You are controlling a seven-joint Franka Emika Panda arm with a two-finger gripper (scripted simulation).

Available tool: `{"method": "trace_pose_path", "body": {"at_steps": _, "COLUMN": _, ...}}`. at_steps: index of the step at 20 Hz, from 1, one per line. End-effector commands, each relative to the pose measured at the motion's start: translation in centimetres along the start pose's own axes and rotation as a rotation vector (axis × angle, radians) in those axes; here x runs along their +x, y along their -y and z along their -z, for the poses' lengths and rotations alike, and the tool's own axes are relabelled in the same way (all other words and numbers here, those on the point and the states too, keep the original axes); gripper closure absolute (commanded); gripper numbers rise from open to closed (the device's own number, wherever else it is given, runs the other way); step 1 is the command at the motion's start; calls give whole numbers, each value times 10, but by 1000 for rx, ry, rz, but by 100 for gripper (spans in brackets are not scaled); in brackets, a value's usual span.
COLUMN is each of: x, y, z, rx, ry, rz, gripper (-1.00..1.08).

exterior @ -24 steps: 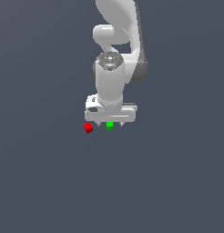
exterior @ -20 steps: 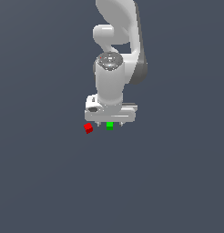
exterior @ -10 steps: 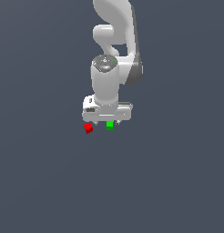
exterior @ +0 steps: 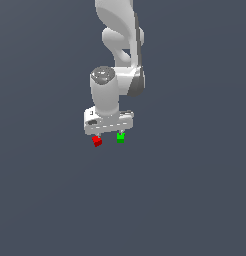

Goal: Stack the red cube on top of the green cube.

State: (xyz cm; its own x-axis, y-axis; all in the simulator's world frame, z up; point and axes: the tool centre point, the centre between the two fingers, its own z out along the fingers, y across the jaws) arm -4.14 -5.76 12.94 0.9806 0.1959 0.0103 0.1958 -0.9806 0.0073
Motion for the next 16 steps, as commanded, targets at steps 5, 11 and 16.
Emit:
{"method": "trace_pose_path", "body": {"at_steps": 5, "x": -24, "y": -26, "z": -23, "rx": 4, "ry": 3, "rz": 111, "gripper": -92}}
{"method": "trace_pose_path", "body": {"at_steps": 11, "x": -40, "y": -48, "z": -42, "rx": 7, "ry": 6, "rz": 197, "gripper": -92}}
{"method": "trace_pose_path", "body": {"at_steps": 16, "x": -47, "y": -62, "z": -52, "rx": 8, "ry": 8, "rz": 245, "gripper": -92}}
